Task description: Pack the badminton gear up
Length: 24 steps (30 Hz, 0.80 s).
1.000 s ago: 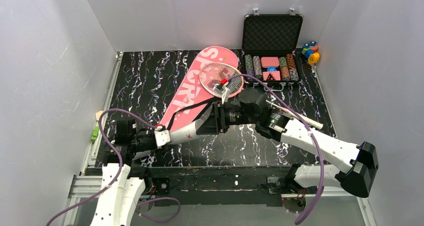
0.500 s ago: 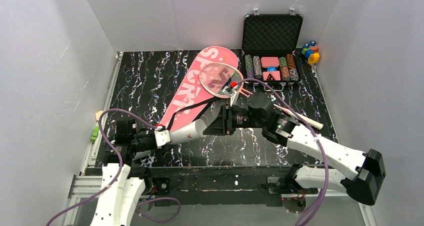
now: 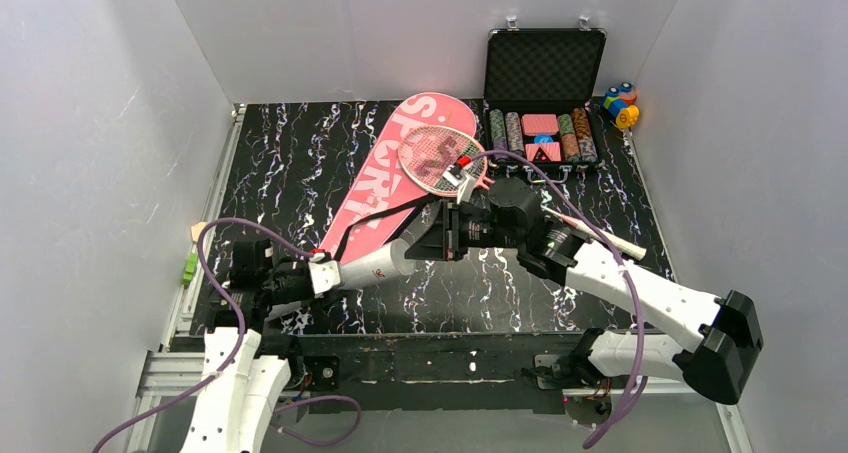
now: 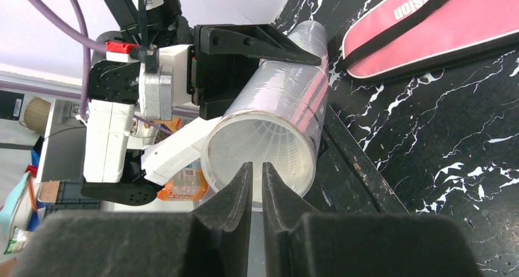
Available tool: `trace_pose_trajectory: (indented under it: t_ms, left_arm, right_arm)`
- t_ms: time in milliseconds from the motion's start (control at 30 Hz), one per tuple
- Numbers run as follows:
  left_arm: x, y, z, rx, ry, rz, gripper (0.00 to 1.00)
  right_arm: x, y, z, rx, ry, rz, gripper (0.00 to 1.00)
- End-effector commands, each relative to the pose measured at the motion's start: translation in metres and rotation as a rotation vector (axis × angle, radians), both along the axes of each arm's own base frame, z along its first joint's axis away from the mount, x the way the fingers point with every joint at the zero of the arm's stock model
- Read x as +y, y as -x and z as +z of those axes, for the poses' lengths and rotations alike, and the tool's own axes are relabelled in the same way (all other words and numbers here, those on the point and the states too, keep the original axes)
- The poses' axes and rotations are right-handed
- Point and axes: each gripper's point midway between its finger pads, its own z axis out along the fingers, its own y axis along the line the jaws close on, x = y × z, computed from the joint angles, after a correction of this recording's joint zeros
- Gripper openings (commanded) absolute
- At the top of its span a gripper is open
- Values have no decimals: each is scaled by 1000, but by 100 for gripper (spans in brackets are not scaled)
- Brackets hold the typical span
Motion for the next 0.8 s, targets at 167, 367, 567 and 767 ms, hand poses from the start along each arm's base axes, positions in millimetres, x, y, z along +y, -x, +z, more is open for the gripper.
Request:
trace_pose_trajectory:
  t_ms: [167,367,567,767]
  left_arm:
    - [-10,8,8,23,61,-47,2]
    - [-10,6,8,27,60,-45,3]
    - [-9,5,6,29,55,-43,2]
    - [-10,6,7,30,60,-44,2]
  right_arm:
    - [10,0,24,-39,-52,33,15]
    - [12,4,23,-36,-44,47,14]
    - [18,10,25,-56,-32,61,13]
    - [24,14,19,-53,-12,72,13]
